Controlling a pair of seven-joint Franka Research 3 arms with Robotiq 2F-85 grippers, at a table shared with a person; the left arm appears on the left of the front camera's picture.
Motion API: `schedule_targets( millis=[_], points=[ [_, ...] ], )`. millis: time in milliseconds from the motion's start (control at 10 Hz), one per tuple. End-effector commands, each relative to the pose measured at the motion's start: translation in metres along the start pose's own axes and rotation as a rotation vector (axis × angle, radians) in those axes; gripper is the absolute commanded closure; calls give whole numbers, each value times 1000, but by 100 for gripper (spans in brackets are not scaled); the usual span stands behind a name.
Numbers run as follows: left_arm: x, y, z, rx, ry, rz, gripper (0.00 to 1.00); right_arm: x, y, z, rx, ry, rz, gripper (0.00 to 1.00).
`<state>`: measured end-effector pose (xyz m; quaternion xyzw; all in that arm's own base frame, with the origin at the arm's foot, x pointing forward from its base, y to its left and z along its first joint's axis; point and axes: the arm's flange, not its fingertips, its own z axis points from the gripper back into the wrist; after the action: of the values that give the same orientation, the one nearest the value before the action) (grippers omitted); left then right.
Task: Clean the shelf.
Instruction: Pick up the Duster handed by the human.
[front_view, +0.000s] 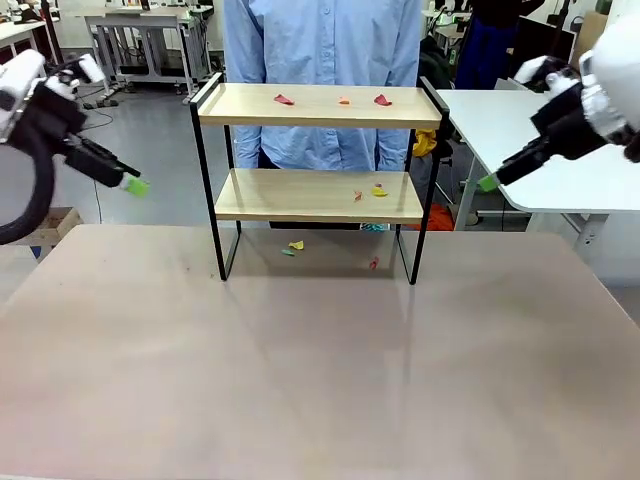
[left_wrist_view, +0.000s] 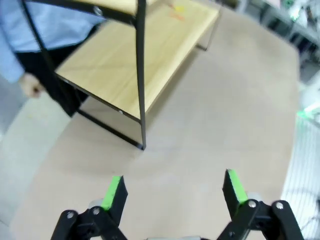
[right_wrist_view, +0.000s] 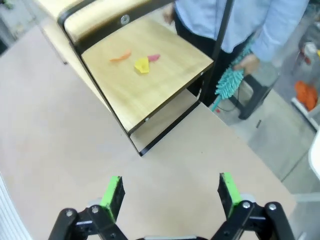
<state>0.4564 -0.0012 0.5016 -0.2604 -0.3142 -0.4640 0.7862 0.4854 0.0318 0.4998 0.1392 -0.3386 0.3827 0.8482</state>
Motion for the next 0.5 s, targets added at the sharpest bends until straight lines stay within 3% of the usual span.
schedule_targets(
  millis=[0,200,300,400],
  points=[
    [-33,43,-17,-125,-123,-170,0,-26,-47,-20,117,-59,125,0],
    [-69,60,-18,-157,-264,-334,0,-60,-72,-23,154,-126,191,0],
    [-75,61,-17,-127,-264,-286,0,-67,-74,-26,182,-131,142,0],
    [-61,36,-6,-83,-176,-263,0,-49,-47,-8,118,-93,158,0]
  ],
)
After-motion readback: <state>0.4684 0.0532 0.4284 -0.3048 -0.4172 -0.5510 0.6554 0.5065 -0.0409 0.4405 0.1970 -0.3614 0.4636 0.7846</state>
